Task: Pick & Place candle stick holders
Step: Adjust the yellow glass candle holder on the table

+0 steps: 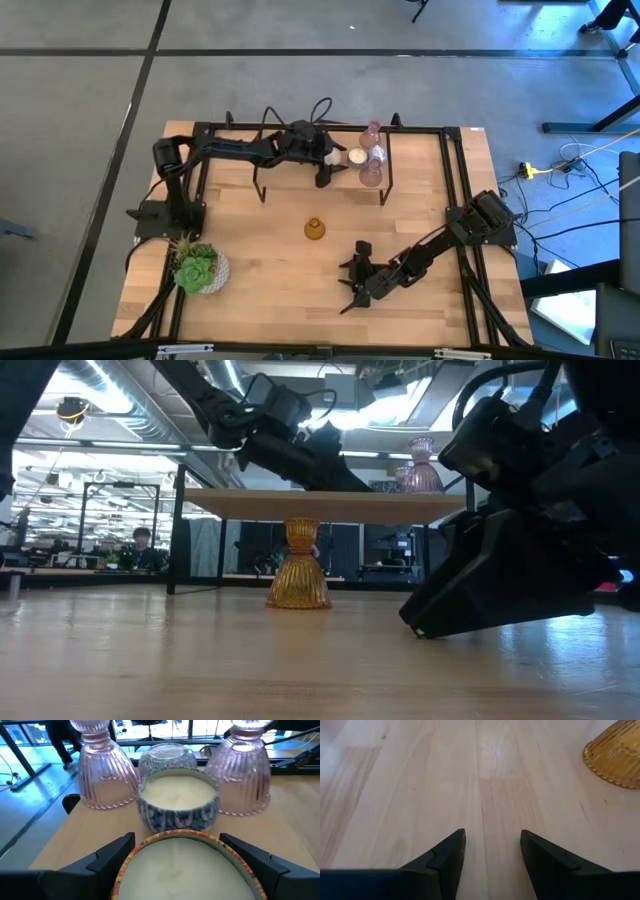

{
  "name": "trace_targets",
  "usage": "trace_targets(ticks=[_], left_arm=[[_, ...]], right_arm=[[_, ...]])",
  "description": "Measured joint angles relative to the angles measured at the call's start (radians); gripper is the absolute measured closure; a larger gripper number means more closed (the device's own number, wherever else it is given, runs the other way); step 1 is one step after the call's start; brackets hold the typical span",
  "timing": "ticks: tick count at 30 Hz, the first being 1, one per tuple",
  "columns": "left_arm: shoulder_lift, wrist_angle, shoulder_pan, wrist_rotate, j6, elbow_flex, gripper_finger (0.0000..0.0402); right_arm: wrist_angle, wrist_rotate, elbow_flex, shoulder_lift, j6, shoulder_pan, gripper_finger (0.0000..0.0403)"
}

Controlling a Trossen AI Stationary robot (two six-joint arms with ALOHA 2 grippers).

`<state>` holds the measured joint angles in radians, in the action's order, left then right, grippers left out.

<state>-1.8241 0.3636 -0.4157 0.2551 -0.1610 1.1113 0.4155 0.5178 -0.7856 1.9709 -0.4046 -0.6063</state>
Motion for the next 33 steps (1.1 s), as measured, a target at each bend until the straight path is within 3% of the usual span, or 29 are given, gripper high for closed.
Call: trace_targets(ticks=[19,33], left_arm=[[-0.022,-0.054,-0.017,0.019,0.010,0.034,0.0113],[-0.002,-0.045,0.003,-0.039,-0.007,0.033,0.0105]], right_arm=[[0.001,0.014,0.001,0.001,0.000,-0.010,0.0206],[0.003,0.014,0.001,0.002,0.000,-0.010,0.0206]])
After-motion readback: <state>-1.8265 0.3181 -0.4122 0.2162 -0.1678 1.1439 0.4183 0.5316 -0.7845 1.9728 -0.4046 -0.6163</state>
